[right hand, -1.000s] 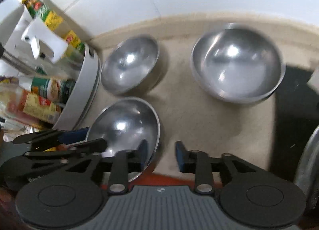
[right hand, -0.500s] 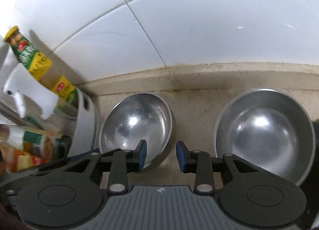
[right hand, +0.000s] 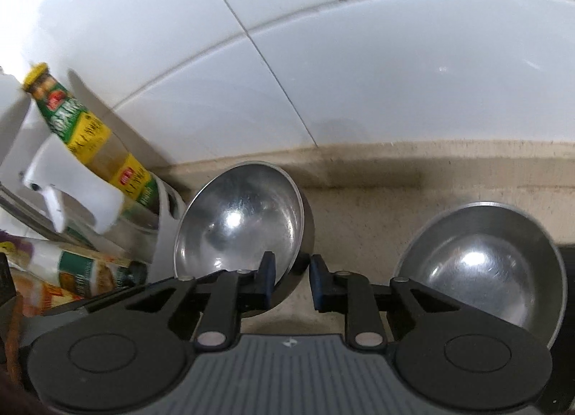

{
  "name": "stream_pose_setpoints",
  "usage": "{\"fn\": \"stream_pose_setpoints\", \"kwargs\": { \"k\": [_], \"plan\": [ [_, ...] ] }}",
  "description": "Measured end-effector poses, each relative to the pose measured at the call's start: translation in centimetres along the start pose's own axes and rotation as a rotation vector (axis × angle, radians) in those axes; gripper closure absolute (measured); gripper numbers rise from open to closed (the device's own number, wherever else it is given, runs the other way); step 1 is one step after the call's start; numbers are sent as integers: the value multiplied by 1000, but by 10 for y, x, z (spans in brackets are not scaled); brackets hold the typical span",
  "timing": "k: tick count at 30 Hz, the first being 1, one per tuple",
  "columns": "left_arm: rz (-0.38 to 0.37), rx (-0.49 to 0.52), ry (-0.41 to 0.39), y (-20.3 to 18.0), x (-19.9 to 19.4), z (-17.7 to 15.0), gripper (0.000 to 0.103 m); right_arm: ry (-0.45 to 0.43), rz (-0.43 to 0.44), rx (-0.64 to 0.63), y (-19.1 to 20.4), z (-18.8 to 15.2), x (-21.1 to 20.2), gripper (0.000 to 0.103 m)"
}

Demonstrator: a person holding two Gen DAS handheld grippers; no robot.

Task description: Organize plates and bowls

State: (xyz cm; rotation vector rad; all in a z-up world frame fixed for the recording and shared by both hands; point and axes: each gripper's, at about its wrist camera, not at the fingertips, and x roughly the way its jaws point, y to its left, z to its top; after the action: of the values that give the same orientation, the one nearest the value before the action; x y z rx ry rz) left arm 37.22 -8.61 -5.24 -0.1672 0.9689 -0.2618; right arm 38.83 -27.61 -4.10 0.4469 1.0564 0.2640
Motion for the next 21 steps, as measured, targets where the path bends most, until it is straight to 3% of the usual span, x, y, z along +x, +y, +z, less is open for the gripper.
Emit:
{"fn": "stream_pose_setpoints", "kwargs": {
  "k": [12,21],
  "plan": [
    [-46,60,-73,-24,-72,-16,55,-76,13,-15,23,-14,-72,85],
    [-59,106,-43,-27,-92,-57,53,-64,-3,13,28,-59,-99,85]
  ]
}}
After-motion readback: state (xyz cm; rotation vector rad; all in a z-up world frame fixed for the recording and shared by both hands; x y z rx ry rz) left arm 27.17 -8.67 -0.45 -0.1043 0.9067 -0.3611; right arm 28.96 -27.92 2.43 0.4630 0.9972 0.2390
